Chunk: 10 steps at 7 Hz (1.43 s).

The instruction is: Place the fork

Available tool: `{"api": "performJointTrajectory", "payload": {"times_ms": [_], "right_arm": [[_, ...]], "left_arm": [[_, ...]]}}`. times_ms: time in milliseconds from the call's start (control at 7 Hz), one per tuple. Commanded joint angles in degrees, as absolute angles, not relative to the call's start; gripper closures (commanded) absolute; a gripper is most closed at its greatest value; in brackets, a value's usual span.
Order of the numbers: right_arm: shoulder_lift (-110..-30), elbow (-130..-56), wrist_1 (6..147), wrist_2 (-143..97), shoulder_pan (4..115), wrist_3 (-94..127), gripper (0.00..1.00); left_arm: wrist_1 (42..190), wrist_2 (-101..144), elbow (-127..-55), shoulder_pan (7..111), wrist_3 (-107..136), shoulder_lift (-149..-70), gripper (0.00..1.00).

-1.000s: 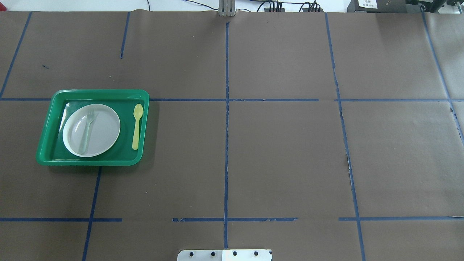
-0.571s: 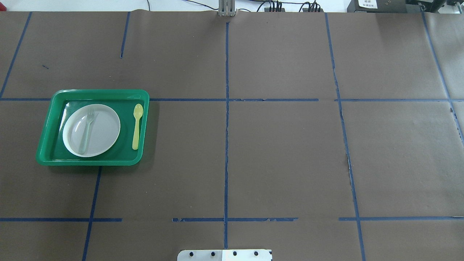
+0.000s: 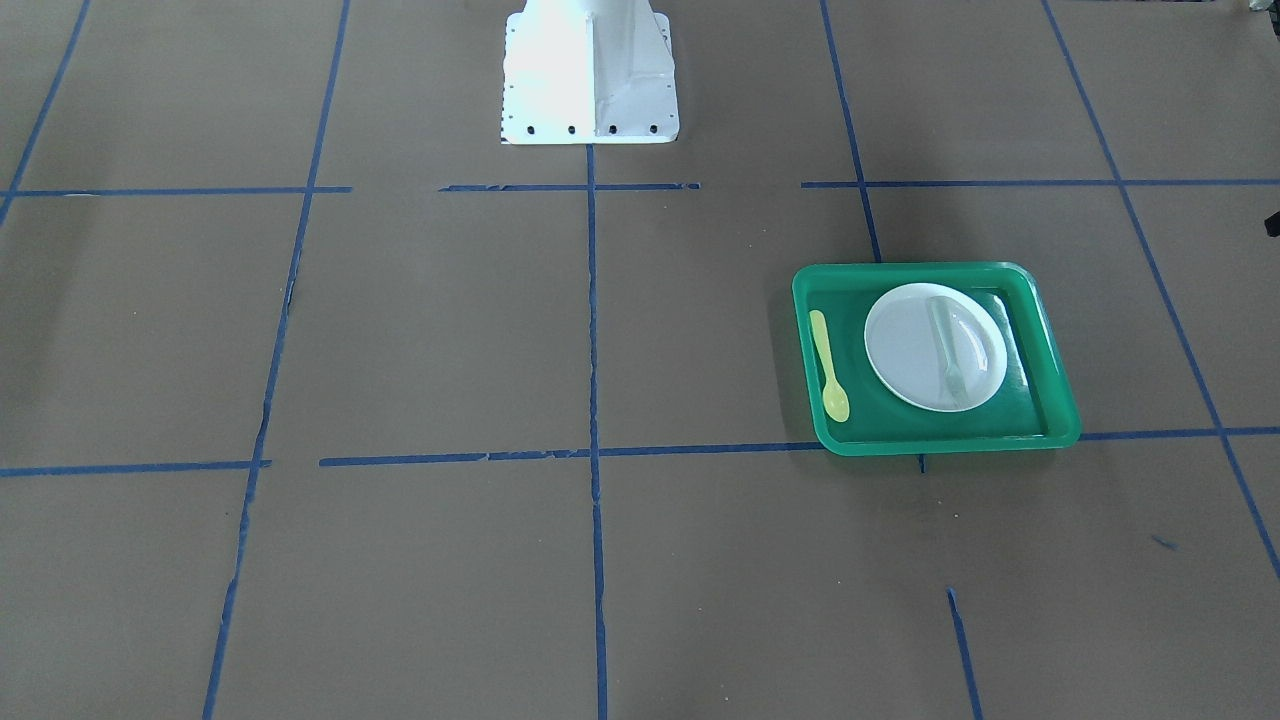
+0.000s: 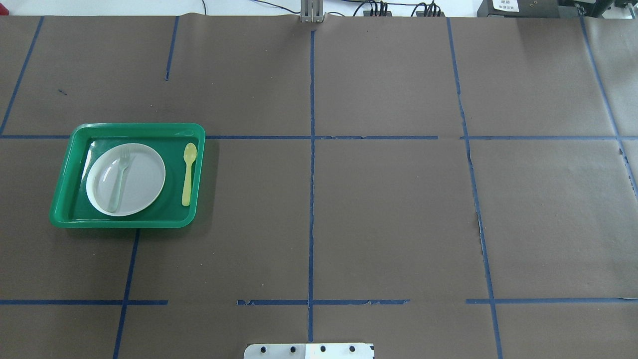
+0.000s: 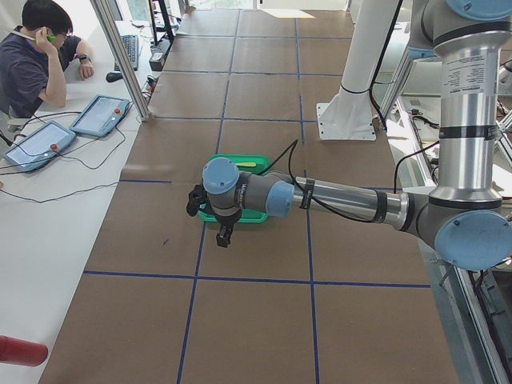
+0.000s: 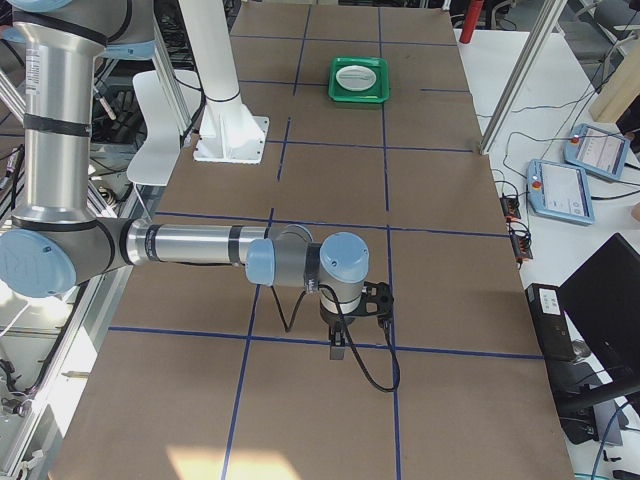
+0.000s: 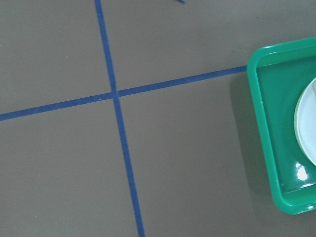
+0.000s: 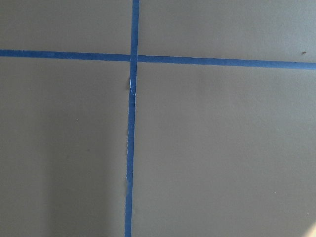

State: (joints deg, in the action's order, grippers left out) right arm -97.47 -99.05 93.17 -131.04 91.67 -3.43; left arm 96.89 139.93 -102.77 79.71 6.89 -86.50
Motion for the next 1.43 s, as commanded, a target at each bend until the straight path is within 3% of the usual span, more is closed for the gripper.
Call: {"api": "performJointTrajectory", "payload": {"times_ms": [0,429,1286], "right_arm": [[-97.5,-99.1,93.2,-131.0,91.7,-3.4,0.0],[-97.5,-99.1,93.2,-131.0,91.7,-3.4,0.0],[-97.5,-99.1,93.2,-131.0,91.7,-3.4,0.0]], "left_arm": [[109.7,129.9,-104.2,67.1,27.6,-87.9,0.0],[115.9,122.7,-103.1,54.0,44.5,-91.1,0.0],[126.3,115.9,-94.0,45.1,54.8,-94.9,0.01]]}}
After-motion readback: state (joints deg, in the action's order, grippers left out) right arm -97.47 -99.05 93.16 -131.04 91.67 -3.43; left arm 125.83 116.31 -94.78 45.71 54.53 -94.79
